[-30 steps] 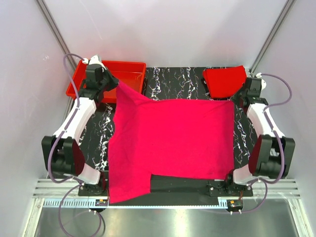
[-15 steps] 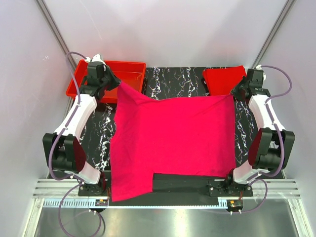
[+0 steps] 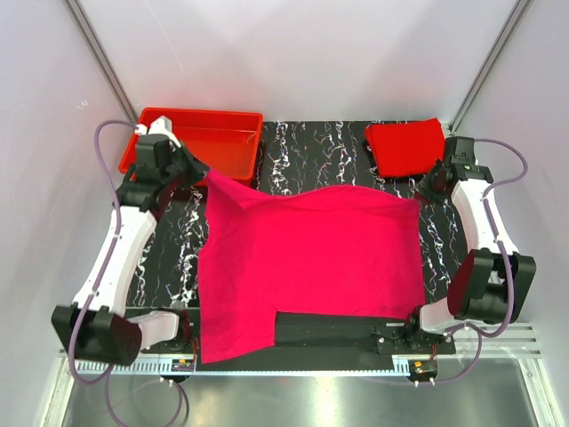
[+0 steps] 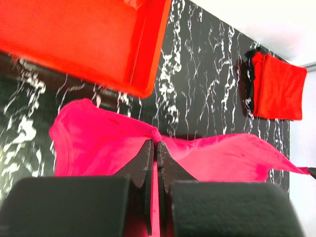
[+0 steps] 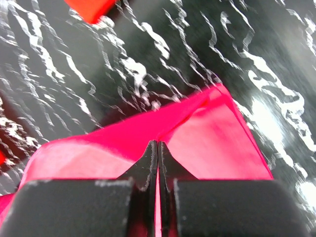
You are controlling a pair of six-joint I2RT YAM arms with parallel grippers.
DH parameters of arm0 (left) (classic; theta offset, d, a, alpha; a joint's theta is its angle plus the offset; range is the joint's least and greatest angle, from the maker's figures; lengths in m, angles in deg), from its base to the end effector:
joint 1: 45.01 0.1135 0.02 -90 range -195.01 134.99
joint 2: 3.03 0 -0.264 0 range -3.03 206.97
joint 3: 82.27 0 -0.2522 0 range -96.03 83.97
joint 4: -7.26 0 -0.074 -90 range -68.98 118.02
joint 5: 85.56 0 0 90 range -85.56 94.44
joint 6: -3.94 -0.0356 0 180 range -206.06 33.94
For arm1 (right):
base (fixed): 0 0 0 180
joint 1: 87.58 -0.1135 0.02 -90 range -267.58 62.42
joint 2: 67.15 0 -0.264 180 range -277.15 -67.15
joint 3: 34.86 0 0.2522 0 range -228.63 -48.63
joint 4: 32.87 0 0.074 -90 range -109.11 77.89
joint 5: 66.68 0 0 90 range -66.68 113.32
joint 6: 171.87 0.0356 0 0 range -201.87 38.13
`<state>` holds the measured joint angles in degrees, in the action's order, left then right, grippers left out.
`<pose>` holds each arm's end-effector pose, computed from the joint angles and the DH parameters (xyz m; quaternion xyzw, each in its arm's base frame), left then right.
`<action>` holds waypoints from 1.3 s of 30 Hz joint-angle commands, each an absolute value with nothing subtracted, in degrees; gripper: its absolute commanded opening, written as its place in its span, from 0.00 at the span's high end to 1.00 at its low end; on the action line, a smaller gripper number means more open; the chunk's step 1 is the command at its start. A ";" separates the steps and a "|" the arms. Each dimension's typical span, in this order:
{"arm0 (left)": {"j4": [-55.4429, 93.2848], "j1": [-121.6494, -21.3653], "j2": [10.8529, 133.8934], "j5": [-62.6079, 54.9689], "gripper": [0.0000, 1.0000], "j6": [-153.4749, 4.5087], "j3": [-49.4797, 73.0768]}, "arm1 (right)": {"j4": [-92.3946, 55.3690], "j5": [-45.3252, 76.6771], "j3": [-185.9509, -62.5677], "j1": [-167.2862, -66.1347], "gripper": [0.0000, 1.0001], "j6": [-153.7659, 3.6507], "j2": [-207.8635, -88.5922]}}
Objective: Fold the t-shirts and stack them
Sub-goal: Fold the tshirt
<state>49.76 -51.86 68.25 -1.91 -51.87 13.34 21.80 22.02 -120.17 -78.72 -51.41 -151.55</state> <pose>0.2738 -0.0369 0.3671 -0.1766 0.8442 -0.2214 0.4551 0.3076 -0.0471 0.2919 0.3164 0.8961 0.0689 0.3035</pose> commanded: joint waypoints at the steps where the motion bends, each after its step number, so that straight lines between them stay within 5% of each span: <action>1: 53.88 -51.86 62.20 -1.54 1.00 -51.78 16.45 | 28.79 25.86 -121.40 -78.09 1.00 -51.46 -148.37; 39: 71.56 -50.37 47.51 1.54 1.00 -39.57 34.73 | 32.04 26.92 -105.32 -75.45 1.00 -56.48 -146.77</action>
